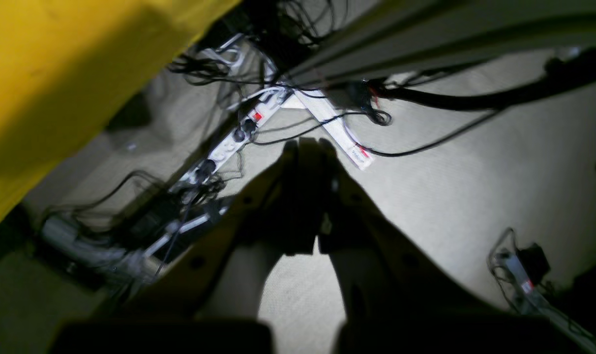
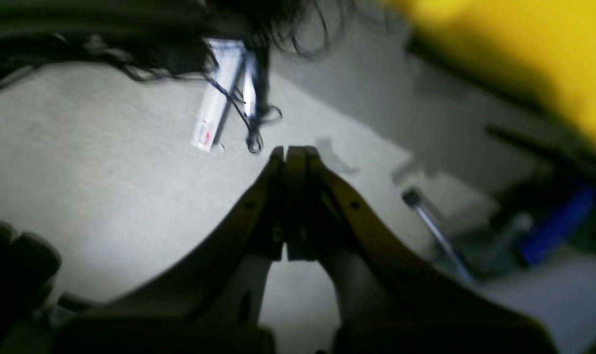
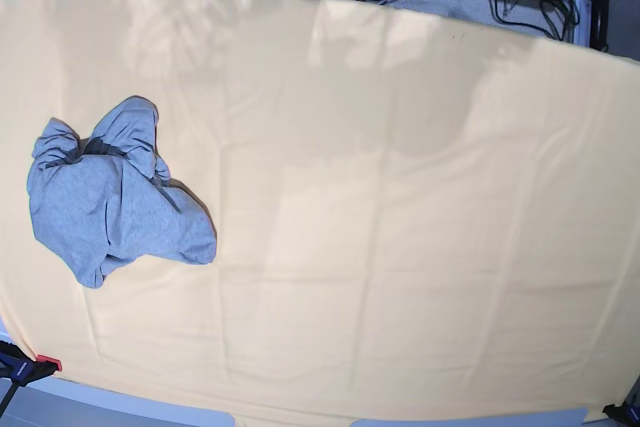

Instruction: Layout the t-shirt on the table in an organized manner, then fold the t-shirt properly

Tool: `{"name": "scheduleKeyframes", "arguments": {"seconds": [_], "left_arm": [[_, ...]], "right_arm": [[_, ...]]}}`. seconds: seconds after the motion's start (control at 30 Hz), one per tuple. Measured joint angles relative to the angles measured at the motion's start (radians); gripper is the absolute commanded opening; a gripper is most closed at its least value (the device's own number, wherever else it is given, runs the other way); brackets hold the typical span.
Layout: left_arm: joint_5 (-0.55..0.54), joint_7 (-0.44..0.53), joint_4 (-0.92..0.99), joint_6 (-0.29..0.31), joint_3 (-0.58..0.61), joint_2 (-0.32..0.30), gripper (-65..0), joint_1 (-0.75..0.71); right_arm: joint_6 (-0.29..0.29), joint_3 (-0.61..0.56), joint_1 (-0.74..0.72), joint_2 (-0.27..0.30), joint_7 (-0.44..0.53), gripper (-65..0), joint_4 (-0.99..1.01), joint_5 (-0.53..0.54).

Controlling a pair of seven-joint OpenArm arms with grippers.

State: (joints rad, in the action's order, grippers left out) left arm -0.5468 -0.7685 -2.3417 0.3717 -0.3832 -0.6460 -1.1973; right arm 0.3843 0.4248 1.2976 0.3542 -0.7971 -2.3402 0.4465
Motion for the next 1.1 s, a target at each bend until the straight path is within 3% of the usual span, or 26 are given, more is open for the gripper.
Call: {"name": "scheduleKeyframes", "arguments": {"seconds": [0.2, 0.3, 0.4, 0.57, 0.63, 0.77, 0.9, 0.97, 1.1], "left_arm": [[-0.030, 0.038, 0.000, 0.002, -0.071, 0.000, -65.0, 0.021], [-0.042, 0.038, 0.000, 0.003, -0.077, 0.000, -65.0, 0.091], [-0.124, 0.039, 0.000, 0.000, -0.077, 0.000, -65.0, 0.152], [-0.205, 0.037, 0.000, 0.003, -0.076, 0.004, -65.0, 0.294], [-0.207, 0.050, 0.000, 0.034, -0.077, 0.002, -65.0, 0.354], [-0.266, 0.149, 0.000, 0.085, -0.065, 0.005, -65.0, 0.448], [-0.240, 0.166, 0.000, 0.081, 0.040, 0.004, -65.0, 0.575], [-0.219, 0.176, 0.000, 0.082, 0.143, 0.002, -65.0, 0.636], [-0.081, 0.289, 0.000, 0.082, 0.407, 0.008, -65.0, 0.777]], "right_arm": [[0.000, 0.164, -0.018, 0.000, 0.024, -65.0, -0.003, 0.057], [0.002, 0.228, -0.111, -0.002, 0.037, -65.0, -0.002, 0.102], [0.020, 0.280, -0.184, -0.002, 0.063, -65.0, -0.003, 0.168], [0.035, 0.318, -0.341, -0.004, 0.137, -65.0, -0.003, 0.149], [0.034, 0.320, -0.409, -0.003, 0.153, -65.0, -0.003, 0.145], [0.122, 0.319, -0.490, -0.006, 0.168, -65.0, -0.003, 0.149], [0.114, 0.319, -0.534, -0.006, 0.173, -65.0, -0.003, 0.134], [0.109, 0.319, -0.536, -0.006, 0.187, -65.0, -0.003, 0.100], [0.106, 0.319, -0.536, -0.005, 0.188, -65.0, 0.000, 0.062]]}}
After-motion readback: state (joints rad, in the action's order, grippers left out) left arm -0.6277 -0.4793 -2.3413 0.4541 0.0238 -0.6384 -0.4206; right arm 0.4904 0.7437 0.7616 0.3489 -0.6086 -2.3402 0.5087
